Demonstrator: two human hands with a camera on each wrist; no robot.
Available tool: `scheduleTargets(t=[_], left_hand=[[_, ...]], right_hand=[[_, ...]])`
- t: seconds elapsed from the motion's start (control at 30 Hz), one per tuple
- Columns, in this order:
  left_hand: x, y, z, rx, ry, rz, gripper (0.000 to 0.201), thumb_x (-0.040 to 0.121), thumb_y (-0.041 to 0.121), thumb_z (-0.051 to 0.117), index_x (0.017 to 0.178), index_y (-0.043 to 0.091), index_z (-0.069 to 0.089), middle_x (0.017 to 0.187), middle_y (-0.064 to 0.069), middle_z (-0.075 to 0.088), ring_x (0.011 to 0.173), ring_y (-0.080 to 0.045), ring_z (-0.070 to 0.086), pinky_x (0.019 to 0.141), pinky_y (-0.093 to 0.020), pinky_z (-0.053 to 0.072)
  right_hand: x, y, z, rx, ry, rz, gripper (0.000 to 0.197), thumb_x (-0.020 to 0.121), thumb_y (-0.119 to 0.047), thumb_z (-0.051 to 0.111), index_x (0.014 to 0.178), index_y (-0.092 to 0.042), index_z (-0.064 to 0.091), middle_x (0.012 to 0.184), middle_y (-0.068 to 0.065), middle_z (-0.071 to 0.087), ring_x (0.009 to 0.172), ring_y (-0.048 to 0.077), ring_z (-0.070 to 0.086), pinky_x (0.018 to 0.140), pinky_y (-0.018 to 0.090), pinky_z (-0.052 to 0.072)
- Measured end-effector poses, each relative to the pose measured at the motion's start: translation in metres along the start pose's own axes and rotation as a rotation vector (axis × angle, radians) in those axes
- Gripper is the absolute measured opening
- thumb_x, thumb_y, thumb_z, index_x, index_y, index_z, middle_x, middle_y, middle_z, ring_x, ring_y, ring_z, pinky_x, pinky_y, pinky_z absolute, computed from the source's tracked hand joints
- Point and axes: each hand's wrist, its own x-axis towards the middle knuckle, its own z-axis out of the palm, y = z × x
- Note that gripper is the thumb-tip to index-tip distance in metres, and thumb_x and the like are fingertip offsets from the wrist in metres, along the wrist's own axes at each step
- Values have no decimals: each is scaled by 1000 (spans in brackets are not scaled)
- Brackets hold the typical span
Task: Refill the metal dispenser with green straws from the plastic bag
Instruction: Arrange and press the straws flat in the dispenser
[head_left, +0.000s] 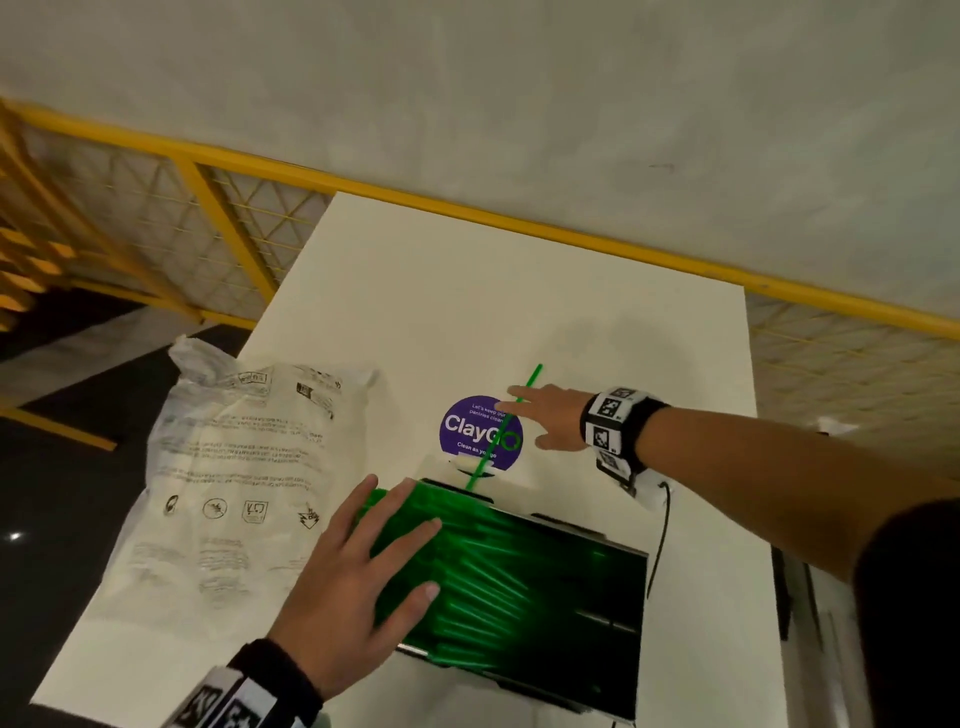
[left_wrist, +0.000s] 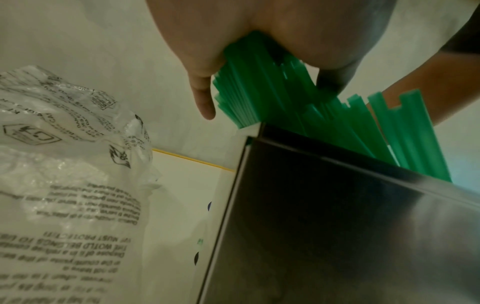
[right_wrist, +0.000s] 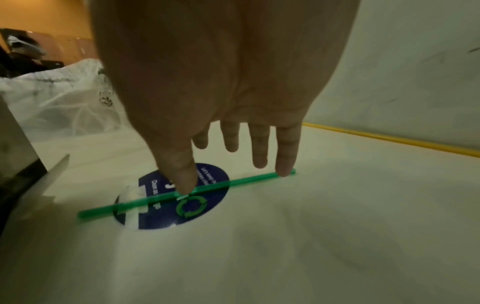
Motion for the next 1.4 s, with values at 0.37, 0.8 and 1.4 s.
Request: scheduleTargets(t=[0.37,0.8,1.4], left_hand=[[-2,1,2,-2,41,16,44,93,56,37,129,33,48,150,2,33,142,-28,20,110,-35,25],[8,0,5,-58,77,20,49,91,55,39,121,22,61,141,-3,44,138,-30,22,109,-42,24],[12,-10,9,-166,58,93,53,86,48,37,124,18,59,142,-8,44,136,-37,20,110,-46,26]], right_hand=[[34,0,13,72,144,2,31,93,-11,49,123,-14,51,122,11,49,107,30,54,84,36,45],[-88,24,12,591,481,324,7,96,-15,47,100,-10,46,92,17,60,79,33,55,69,37,43],[-203,-199,69,794,727,450,18,93,-6,51,109,-10,58,87,-3,61,73,18,58,64,22,38]])
